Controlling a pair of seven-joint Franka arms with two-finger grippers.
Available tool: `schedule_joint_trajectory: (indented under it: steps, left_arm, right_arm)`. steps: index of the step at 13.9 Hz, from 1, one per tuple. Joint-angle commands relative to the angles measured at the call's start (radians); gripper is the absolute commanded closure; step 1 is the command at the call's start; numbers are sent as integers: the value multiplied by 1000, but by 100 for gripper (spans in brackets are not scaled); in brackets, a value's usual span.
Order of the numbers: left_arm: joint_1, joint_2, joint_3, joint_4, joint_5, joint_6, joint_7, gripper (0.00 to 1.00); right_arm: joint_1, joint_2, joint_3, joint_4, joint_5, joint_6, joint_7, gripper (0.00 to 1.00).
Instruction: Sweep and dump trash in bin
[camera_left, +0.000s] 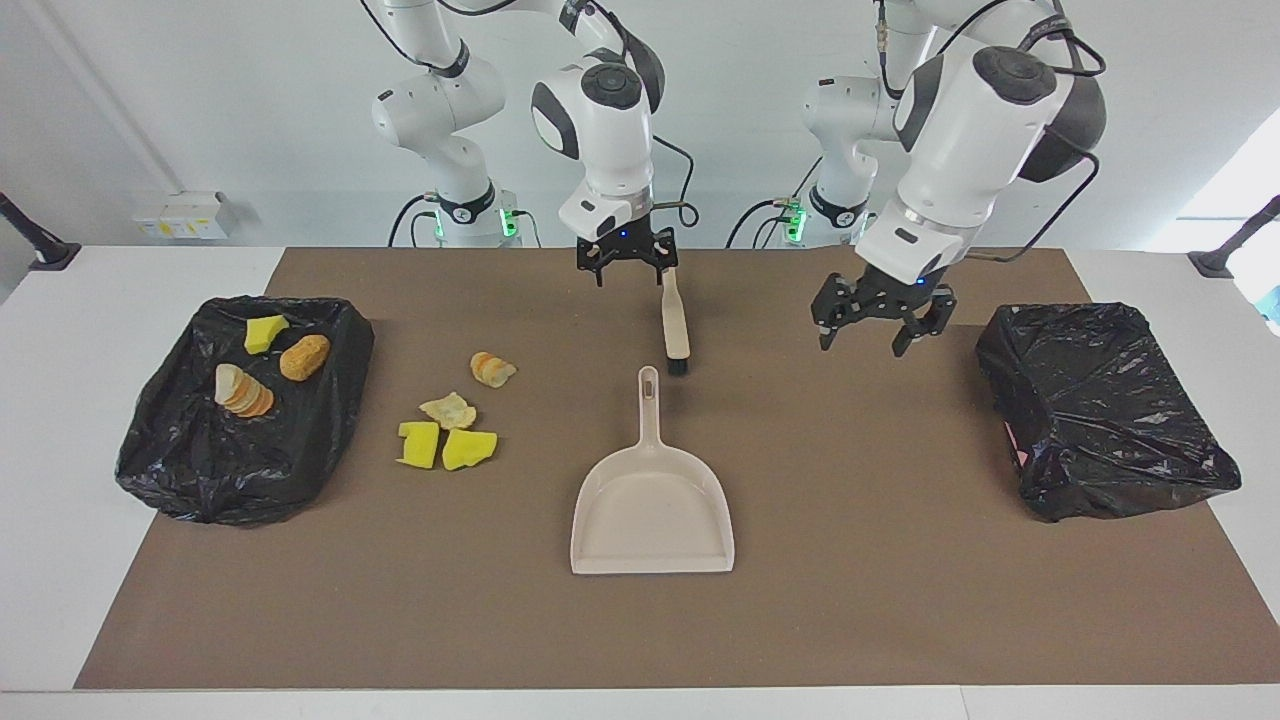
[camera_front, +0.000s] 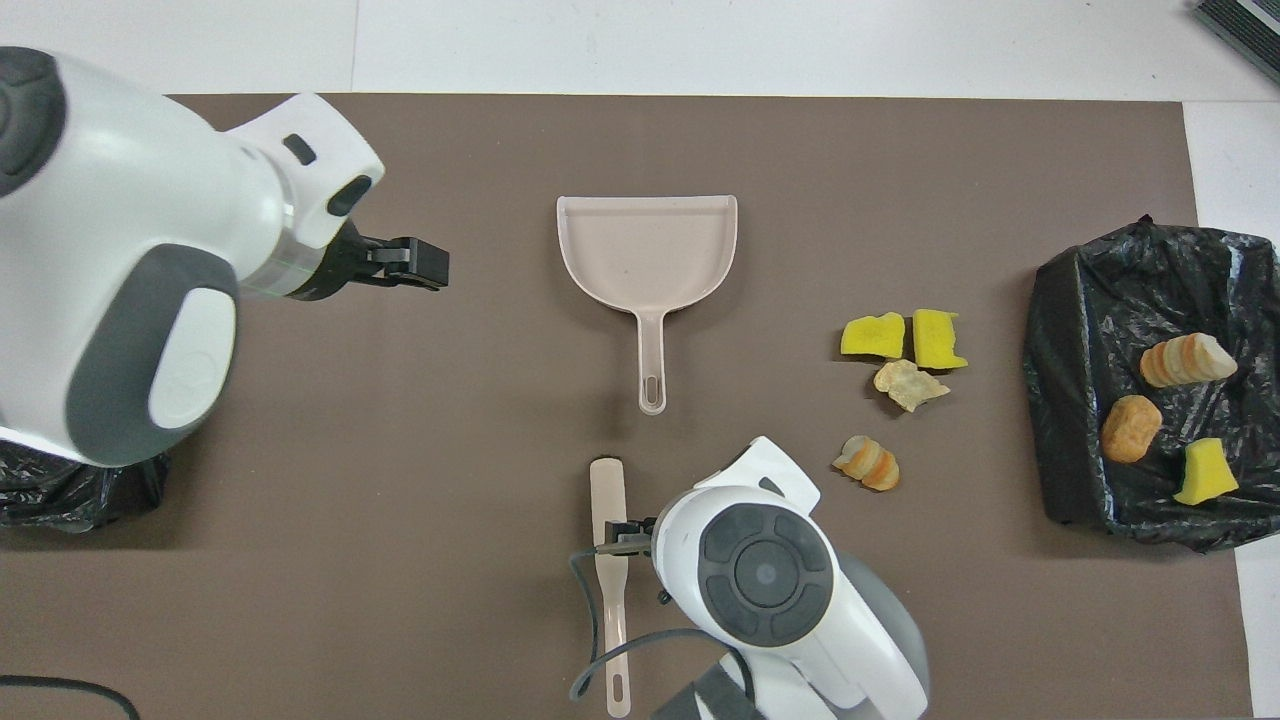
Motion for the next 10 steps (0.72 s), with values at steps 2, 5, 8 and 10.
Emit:
schedule_joint_trajectory:
  steps: [2, 5, 8, 10]
  left_arm:
    - [-157, 132, 16, 66, 21, 70, -150, 0]
    - [-214, 199, 15, 64, 37, 183, -221, 0]
    - [-254, 232, 13, 47, 32, 252, -226, 0]
    - [-257, 247, 13, 32, 32, 279, -227, 0]
  right_arm:
    - [79, -20, -3, -90, 22, 104, 116, 0]
    - [121, 17, -3, -115, 20, 166, 133, 0]
    - [168, 57, -3, -115, 20, 184, 139, 0]
    - [196, 85, -3, -116, 20, 184, 141, 0]
